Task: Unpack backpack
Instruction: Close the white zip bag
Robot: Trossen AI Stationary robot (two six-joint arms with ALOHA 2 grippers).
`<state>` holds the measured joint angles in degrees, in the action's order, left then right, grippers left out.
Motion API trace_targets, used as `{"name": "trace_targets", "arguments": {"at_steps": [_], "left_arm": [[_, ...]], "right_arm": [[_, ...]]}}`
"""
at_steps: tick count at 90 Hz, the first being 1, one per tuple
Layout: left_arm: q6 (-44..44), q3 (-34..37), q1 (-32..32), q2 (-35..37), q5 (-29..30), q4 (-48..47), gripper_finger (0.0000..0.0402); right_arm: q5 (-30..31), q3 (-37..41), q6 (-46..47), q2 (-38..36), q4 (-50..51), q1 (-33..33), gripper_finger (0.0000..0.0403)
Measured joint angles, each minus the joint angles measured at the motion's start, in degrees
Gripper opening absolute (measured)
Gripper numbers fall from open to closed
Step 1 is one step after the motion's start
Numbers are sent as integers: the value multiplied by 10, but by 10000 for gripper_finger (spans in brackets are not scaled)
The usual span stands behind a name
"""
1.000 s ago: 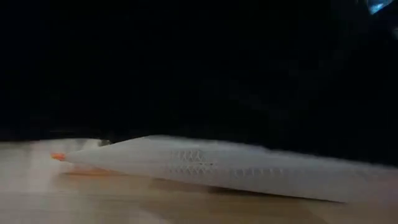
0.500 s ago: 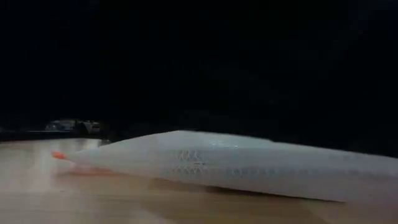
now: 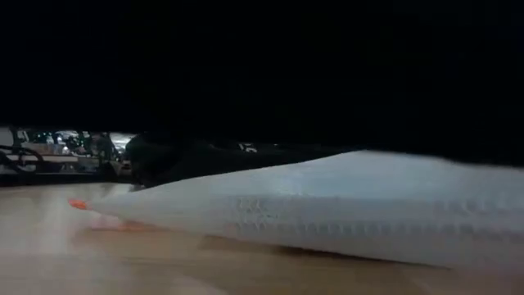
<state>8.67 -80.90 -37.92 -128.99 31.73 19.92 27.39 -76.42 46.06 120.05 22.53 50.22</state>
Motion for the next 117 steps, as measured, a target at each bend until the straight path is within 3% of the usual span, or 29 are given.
{"name": "trace_targets", "arguments": {"at_steps": [35, 66, 82, 89, 96, 100, 117], "left_arm": [[-5, 0, 5, -1, 26, -2, 373], [3, -1, 6, -1, 59, -7, 373], [35, -2, 6, -1, 60, -13, 372], [64, -3, 6, -3, 89, -11, 372], [79, -1, 14, -3, 75, -17, 372], [84, -2, 14, -3, 90, -16, 372], [62, -1, 23, 1, 58, -18, 372]], "right_arm": [[1, -63, -52, 1, 0, -1, 0], [0, -68, -54, 1, -1, -1, 0], [-52, -68, -39, 1, 6, 0, 7], [-74, -68, -38, 1, 21, 0, 23], [-82, -68, -37, 1, 38, 0, 49], [-86, -68, -37, 1, 46, 0, 70], [-76, -67, -32, 1, 68, 0, 165]]}}
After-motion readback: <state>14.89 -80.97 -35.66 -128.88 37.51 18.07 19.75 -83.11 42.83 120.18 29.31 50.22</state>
